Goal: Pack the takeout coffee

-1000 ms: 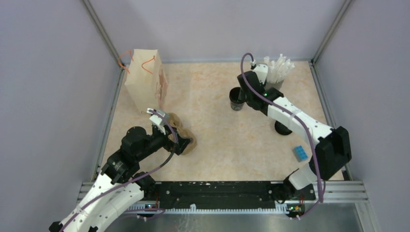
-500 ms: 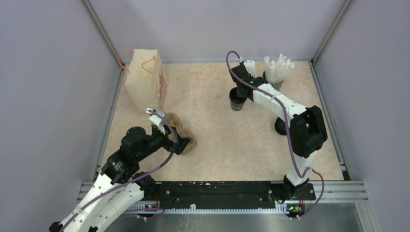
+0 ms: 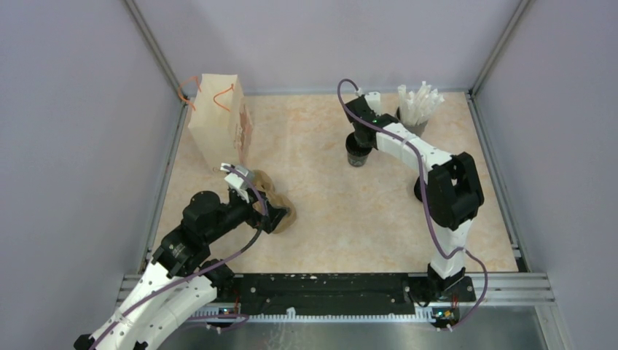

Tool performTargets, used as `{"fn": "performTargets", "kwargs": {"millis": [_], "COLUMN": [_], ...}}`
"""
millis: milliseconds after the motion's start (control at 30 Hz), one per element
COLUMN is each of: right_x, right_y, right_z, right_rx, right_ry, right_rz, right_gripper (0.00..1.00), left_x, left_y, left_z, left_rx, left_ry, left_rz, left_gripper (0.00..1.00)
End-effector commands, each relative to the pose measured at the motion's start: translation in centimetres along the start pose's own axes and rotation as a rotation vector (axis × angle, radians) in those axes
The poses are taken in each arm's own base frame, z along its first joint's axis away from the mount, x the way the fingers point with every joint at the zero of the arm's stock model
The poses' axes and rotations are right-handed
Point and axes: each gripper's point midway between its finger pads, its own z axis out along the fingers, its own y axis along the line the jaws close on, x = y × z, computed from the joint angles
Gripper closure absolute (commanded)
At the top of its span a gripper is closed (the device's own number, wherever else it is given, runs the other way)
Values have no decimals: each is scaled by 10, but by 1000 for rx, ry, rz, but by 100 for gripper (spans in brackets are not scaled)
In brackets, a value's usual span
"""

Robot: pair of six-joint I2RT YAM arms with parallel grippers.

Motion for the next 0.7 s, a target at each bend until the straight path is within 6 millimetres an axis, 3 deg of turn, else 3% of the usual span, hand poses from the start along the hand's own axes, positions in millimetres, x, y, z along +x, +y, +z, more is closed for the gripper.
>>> {"fn": "performTargets", "kwargs": {"millis": [0,233,467,667], "right_x": [-13,-18,-21,-21], "right_y": [-4,-8,-11,-10], "right_z": [1,-3,-7,-28], "right_rx": [12,12,8,-73], "right_ry": [-17,-47,-58,-49], "right_rz": [11,21,5,10], "right_gripper": [83,84,100,100], "left_x": [-10,-9,-9,-8], "left_y": [-1,0,0,1], "left_z": [1,2,2,4], "left_rx": [3,0,-1,-6], "left_ry": [-35,-33,-30,-24], "left_rz": [-2,-2,-3,-6], "left_gripper": [1,1,1,1]}}
